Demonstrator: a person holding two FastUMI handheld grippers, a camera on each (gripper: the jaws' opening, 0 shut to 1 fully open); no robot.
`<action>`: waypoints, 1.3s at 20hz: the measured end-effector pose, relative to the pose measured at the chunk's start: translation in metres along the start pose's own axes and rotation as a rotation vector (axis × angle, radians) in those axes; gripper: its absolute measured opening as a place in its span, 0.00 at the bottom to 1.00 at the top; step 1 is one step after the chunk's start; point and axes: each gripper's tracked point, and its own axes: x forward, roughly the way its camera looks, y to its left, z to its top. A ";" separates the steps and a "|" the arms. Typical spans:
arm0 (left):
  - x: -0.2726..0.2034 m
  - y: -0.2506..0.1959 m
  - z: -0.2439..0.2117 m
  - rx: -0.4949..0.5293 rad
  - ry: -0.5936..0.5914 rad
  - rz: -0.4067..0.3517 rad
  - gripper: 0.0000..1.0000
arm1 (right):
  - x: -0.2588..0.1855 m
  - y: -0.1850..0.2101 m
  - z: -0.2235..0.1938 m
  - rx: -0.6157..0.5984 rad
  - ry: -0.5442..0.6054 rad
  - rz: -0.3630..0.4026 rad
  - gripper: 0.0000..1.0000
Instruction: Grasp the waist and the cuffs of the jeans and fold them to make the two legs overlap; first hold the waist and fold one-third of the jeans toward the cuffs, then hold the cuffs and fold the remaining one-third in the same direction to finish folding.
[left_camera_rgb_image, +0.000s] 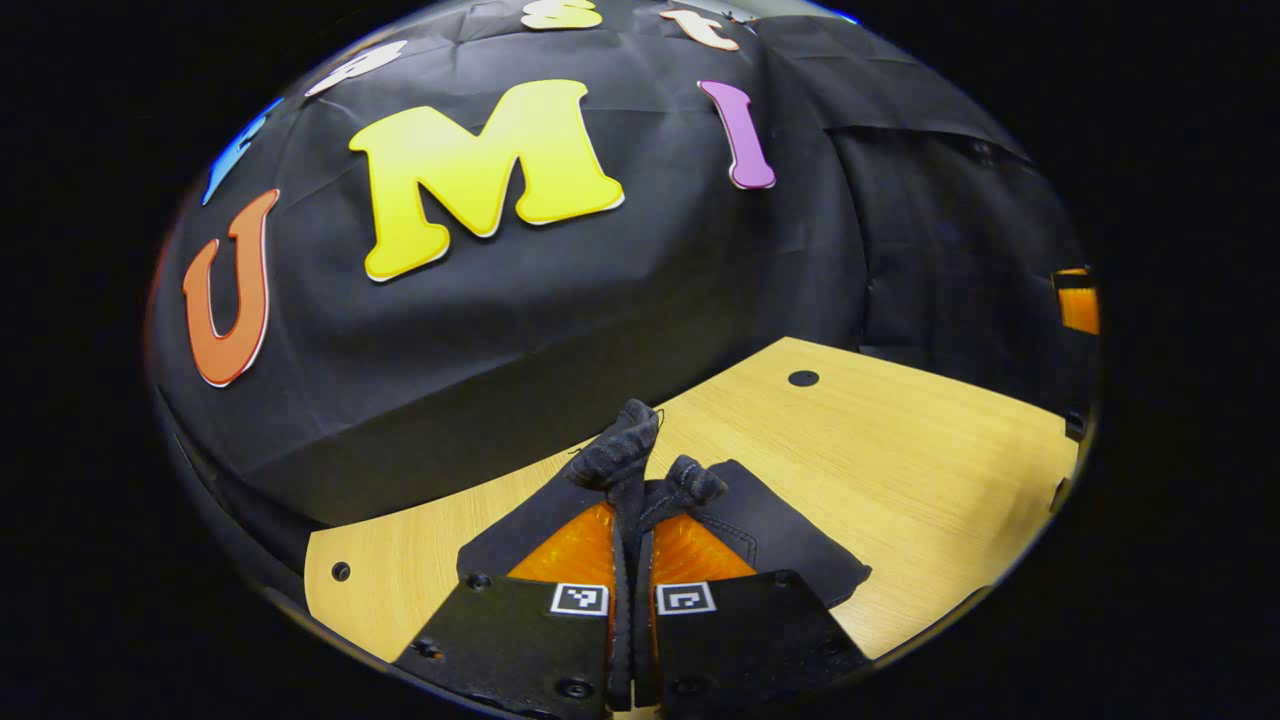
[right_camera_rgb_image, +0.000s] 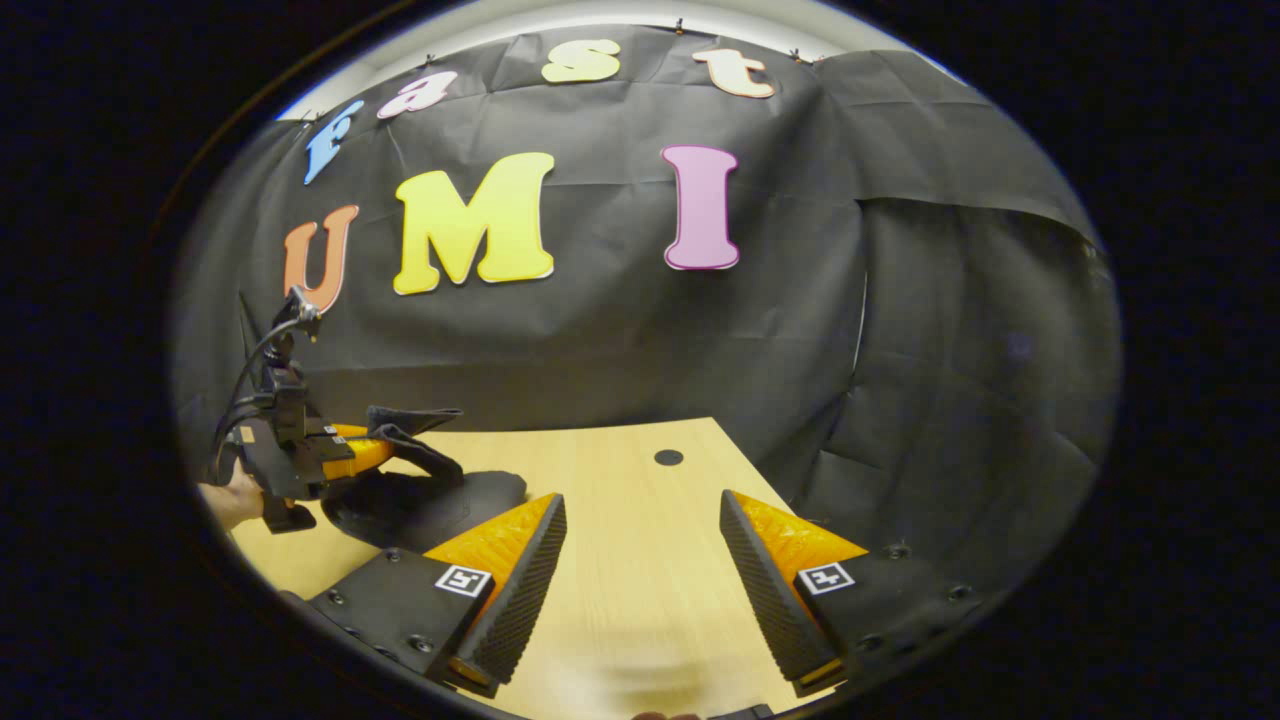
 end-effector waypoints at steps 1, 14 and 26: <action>0.002 -0.008 -0.009 0.027 0.024 -0.008 0.04 | 0.000 -0.003 -0.001 0.006 0.005 -0.005 0.95; 0.032 -0.066 -0.093 0.273 0.185 -0.043 0.04 | 0.005 -0.006 -0.018 0.003 0.073 0.007 0.95; -0.012 -0.106 -0.062 0.118 0.122 -0.128 0.97 | 0.023 0.007 -0.016 0.026 0.090 0.108 0.95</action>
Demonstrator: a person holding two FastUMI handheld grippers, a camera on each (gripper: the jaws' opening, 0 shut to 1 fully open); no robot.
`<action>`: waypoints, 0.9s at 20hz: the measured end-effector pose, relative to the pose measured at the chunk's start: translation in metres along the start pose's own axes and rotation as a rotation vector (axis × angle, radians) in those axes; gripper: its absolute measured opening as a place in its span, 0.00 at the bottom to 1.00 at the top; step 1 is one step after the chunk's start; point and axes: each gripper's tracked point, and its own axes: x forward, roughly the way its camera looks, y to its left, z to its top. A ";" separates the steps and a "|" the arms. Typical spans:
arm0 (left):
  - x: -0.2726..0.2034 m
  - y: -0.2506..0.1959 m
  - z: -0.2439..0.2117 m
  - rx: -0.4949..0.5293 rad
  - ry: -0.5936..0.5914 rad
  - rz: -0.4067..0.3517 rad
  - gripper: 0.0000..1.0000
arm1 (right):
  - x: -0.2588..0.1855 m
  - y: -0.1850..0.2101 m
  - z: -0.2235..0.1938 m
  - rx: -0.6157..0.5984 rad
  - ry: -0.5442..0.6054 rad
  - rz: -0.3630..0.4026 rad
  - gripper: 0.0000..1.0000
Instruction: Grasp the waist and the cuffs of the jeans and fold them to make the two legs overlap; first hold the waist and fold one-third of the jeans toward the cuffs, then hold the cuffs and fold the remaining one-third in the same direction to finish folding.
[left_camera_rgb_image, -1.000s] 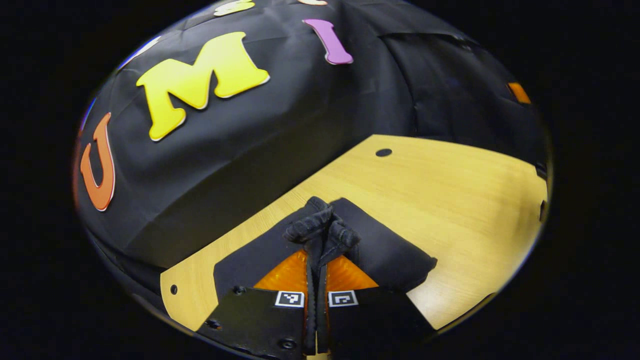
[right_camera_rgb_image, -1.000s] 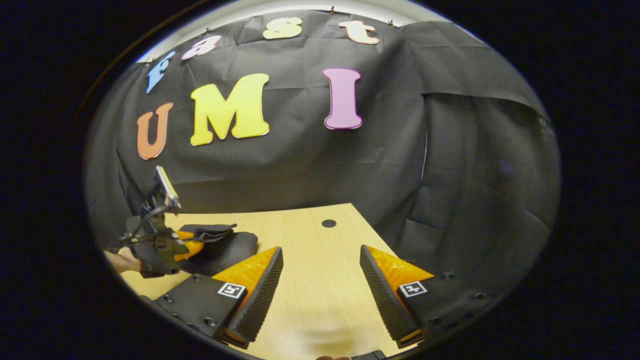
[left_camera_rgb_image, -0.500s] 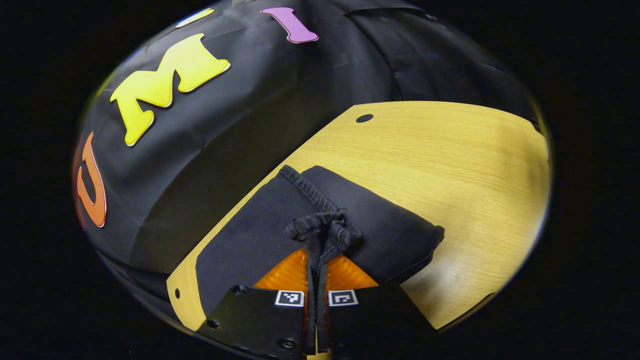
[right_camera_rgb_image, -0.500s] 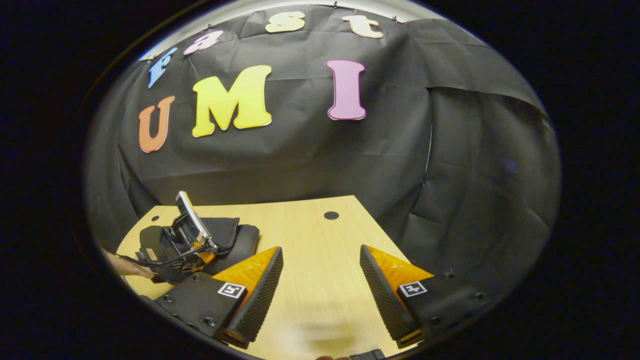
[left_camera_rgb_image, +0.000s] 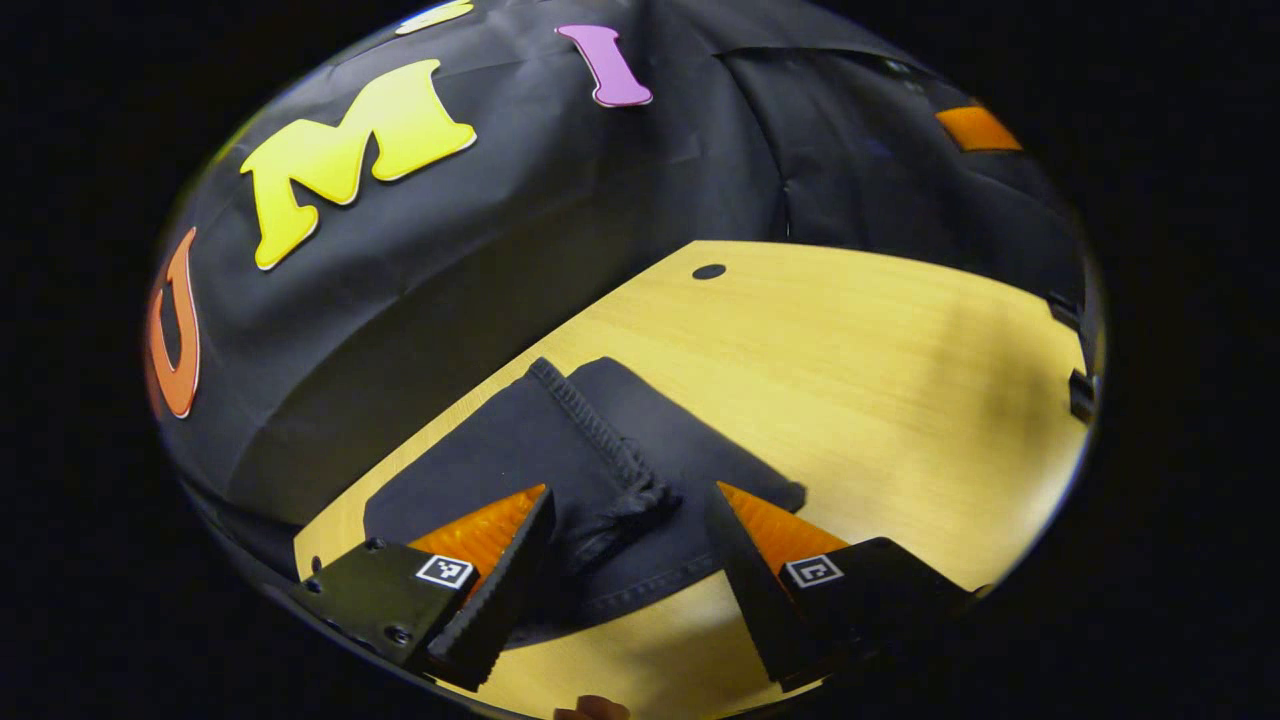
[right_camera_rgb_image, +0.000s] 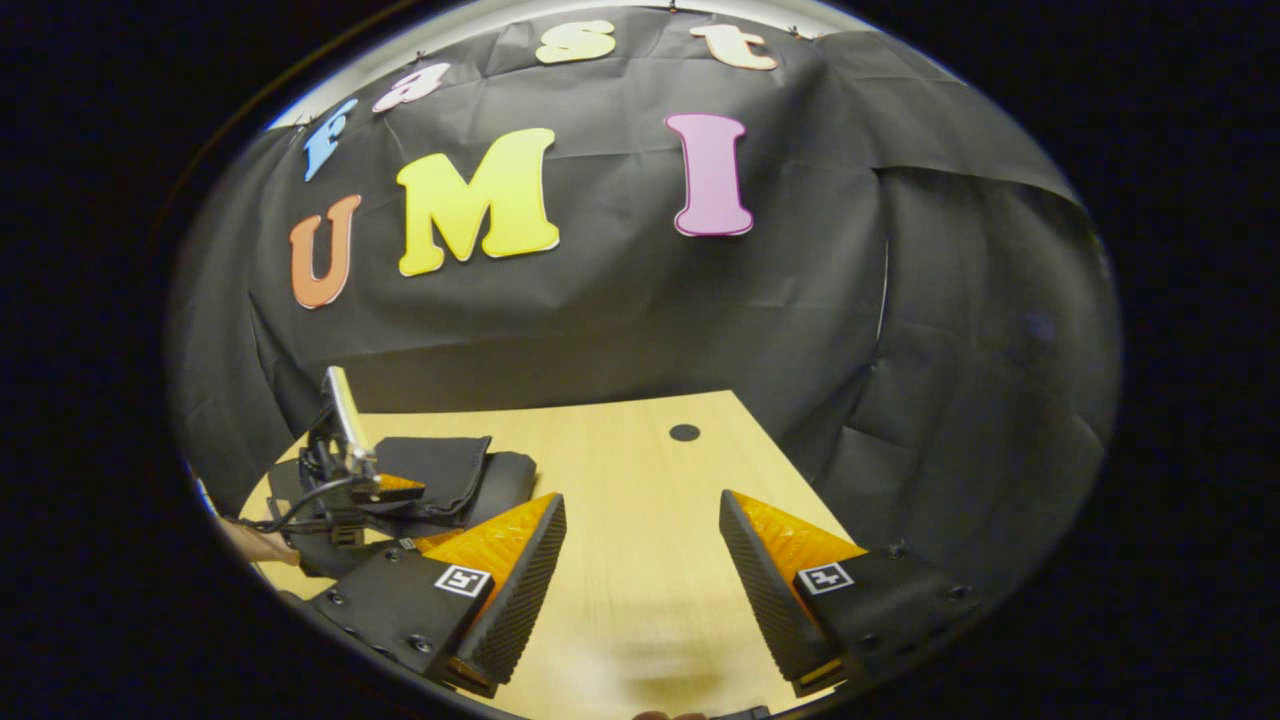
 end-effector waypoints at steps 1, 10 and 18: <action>-0.008 -0.008 0.005 -0.021 -0.010 -0.003 0.97 | 0.002 0.001 0.001 0.009 -0.001 0.018 0.95; -0.128 0.042 0.070 -0.435 -0.218 0.201 0.96 | 0.024 0.045 0.033 -0.026 -0.070 0.157 0.98; -0.233 0.155 0.119 -0.540 -0.432 0.489 0.97 | 0.009 0.126 0.101 0.000 -0.320 0.140 0.98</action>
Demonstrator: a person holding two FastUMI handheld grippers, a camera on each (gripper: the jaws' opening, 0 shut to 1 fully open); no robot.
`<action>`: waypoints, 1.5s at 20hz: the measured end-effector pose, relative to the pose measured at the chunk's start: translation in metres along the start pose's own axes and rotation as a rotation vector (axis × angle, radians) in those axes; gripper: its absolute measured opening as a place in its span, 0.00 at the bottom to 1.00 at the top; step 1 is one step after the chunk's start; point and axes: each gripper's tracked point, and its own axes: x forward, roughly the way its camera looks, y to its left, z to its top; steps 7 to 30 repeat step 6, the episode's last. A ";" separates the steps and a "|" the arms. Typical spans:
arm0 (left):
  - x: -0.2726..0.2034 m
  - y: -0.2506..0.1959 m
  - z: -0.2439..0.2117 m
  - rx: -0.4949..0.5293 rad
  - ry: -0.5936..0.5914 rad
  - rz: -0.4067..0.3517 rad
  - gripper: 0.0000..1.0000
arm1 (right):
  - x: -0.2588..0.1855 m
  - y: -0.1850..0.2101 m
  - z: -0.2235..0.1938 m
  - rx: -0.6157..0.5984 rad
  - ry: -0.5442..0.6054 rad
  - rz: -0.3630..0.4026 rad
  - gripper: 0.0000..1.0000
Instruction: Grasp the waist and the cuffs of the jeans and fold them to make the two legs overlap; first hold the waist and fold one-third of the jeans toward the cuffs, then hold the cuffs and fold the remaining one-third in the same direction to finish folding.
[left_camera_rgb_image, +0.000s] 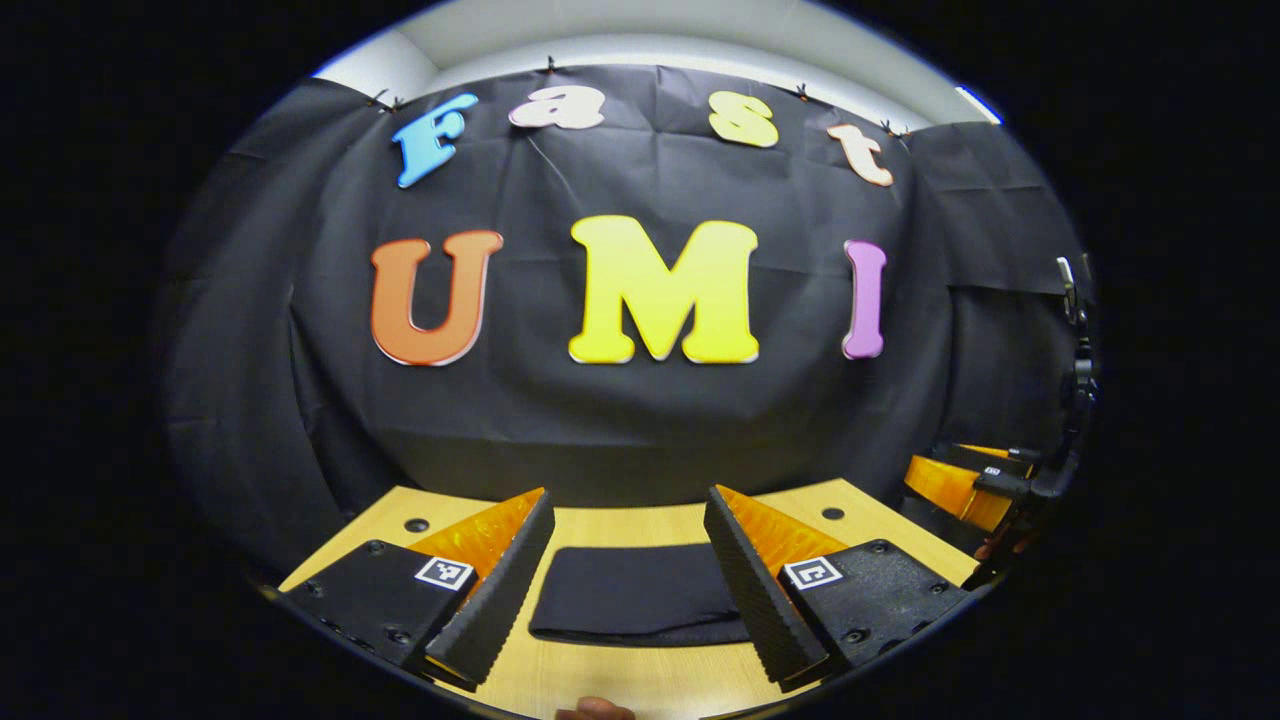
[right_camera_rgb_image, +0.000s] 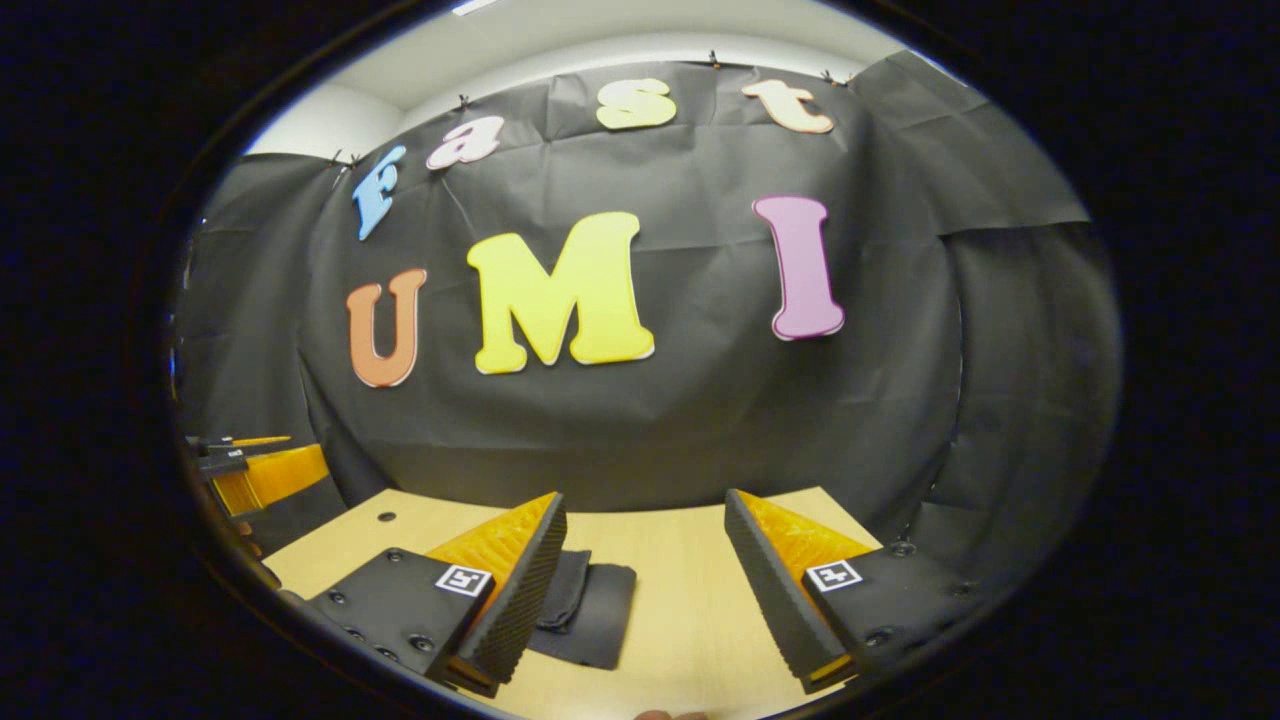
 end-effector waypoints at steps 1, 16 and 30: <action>0.004 0.003 0.002 -0.006 -0.009 0.007 0.96 | -0.002 0.008 0.004 -0.002 -0.016 -0.002 0.98; 0.003 0.009 -0.013 0.032 0.018 0.018 0.97 | -0.009 0.027 0.004 -0.047 -0.040 0.012 1.00; 0.003 0.009 -0.013 0.032 0.018 0.018 0.97 | -0.009 0.027 0.004 -0.047 -0.040 0.012 1.00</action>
